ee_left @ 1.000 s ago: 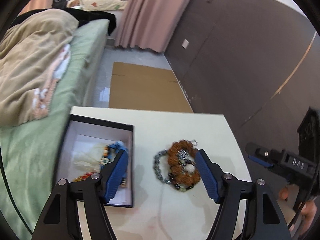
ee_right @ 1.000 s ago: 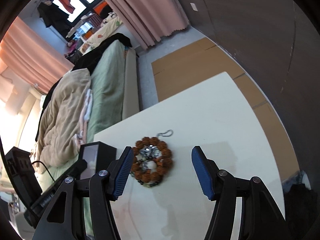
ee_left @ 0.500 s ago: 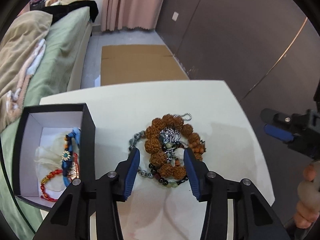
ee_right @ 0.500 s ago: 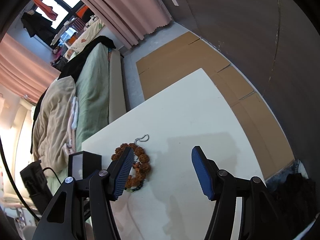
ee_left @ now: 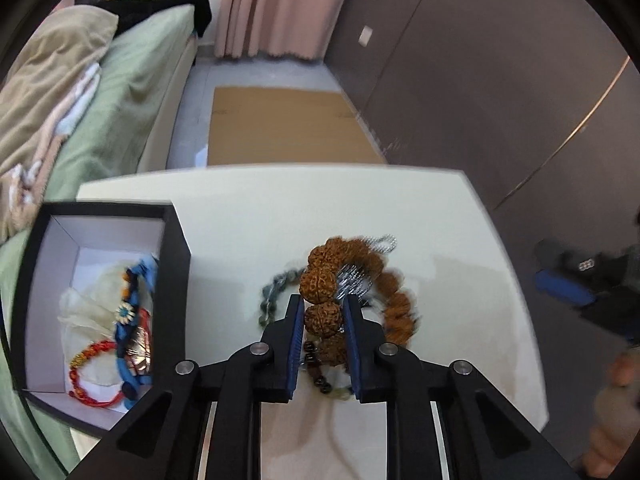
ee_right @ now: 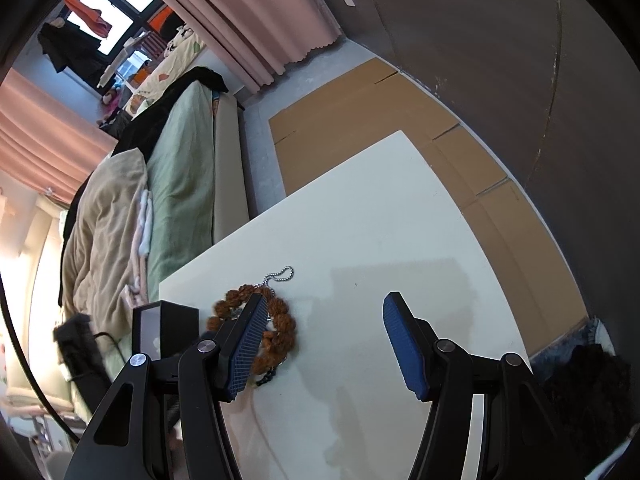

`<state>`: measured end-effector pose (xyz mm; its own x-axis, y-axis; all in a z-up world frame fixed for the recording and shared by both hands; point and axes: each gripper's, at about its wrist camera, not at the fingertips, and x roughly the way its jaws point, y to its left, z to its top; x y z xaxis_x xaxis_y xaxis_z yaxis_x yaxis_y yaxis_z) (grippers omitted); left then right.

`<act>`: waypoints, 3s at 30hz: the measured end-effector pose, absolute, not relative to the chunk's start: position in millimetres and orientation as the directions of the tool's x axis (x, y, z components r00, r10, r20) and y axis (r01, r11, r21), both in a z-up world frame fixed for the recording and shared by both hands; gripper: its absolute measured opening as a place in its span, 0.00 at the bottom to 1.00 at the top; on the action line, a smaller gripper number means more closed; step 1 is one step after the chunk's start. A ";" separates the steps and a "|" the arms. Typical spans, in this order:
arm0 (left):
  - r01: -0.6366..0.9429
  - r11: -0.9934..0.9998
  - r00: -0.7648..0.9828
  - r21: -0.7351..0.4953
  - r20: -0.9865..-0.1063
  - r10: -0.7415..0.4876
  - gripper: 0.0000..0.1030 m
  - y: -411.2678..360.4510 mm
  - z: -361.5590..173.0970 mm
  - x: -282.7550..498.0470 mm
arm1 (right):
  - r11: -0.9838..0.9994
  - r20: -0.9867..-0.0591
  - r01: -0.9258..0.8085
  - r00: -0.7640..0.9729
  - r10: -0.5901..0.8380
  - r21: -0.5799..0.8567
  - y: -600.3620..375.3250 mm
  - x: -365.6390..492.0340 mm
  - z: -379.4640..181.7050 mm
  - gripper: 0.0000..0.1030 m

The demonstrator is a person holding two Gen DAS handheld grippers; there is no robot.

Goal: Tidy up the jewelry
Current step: 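Grasp the large brown rudraksha bead bracelet with the left gripper, then carry the rudraksha bracelet into the black box while the right gripper grasps the green-black bead bracelet, then lower the green-black bead bracelet into the black box and open the right gripper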

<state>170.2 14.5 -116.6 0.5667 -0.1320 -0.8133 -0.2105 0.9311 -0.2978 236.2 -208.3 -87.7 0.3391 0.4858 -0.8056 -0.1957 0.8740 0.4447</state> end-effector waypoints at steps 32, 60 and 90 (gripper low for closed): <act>-0.205 0.890 0.765 -0.408 -0.634 -0.115 0.20 83.5 -37.5 103.5 | 0.878 -0.895 -0.372 0.207 0.396 0.302 -107.2 213.7 -141.8 0.55; -0.281 0.881 0.724 -0.380 -0.686 -0.065 0.20 109.0 -52.7 90.3 | 0.834 -0.810 -0.466 0.341 0.477 0.295 -122.5 192.5 -82.8 0.09; -0.421 0.774 0.715 -0.473 -0.698 -0.038 0.43 158.2 -58.1 77.9 | 0.567 -0.577 -0.599 0.203 0.791 0.566 -58.4 160.6 -44.9 0.09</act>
